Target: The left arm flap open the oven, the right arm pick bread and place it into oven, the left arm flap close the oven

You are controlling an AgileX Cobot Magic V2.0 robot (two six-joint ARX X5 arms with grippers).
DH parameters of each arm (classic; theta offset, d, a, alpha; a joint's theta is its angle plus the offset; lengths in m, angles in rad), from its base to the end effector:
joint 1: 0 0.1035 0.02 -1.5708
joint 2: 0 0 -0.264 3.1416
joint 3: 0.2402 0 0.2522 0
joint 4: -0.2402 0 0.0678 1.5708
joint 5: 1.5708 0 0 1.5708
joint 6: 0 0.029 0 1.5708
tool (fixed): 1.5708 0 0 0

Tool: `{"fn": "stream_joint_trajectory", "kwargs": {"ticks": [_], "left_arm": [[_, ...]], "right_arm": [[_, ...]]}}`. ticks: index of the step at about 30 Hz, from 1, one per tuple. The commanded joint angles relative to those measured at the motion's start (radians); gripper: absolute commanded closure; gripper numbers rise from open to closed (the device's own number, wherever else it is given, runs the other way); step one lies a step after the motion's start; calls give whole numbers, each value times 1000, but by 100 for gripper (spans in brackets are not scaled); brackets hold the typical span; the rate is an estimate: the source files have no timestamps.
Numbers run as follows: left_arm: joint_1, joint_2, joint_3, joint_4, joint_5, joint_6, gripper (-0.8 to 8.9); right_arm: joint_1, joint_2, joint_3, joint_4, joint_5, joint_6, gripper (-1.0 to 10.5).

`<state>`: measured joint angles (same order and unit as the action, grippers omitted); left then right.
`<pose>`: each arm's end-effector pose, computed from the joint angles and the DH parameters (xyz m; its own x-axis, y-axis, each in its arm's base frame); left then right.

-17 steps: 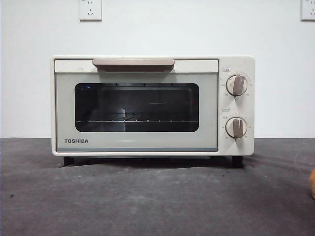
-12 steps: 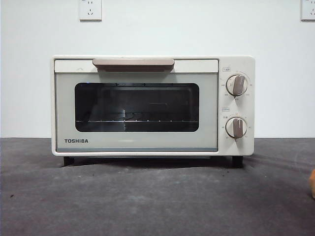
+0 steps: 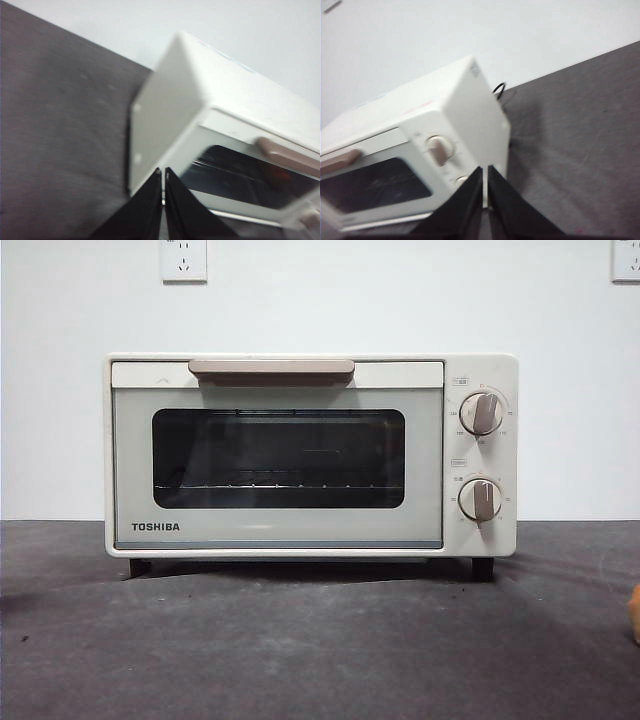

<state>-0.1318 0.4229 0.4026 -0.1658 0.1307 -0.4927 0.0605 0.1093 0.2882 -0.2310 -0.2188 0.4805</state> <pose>0.1187 -0.0196 0.2490 0.9488 -0.2572 -0.1834 0.1399 0.8626 -0.4861 0.0834 0.0114 0.2299 0.9599 0.2756 -0.0508 -0.2202 0.8539 0.4716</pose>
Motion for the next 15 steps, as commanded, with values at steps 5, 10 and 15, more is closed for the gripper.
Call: {"fn": "stream_joint_trajectory", "kwargs": {"ticks": [5,10,15], "left_arm": [[-50,209,219,-61,116,122,796],[-89,329,336,-92,230,183,796],[-155,389,410,-149,301,287,796]], "right_arm": [[10,151,140,-46,-153,-17,935],[10,287,258,-156,-266,-91,935],[13,402,392,-297,-312,-214,935]]}}
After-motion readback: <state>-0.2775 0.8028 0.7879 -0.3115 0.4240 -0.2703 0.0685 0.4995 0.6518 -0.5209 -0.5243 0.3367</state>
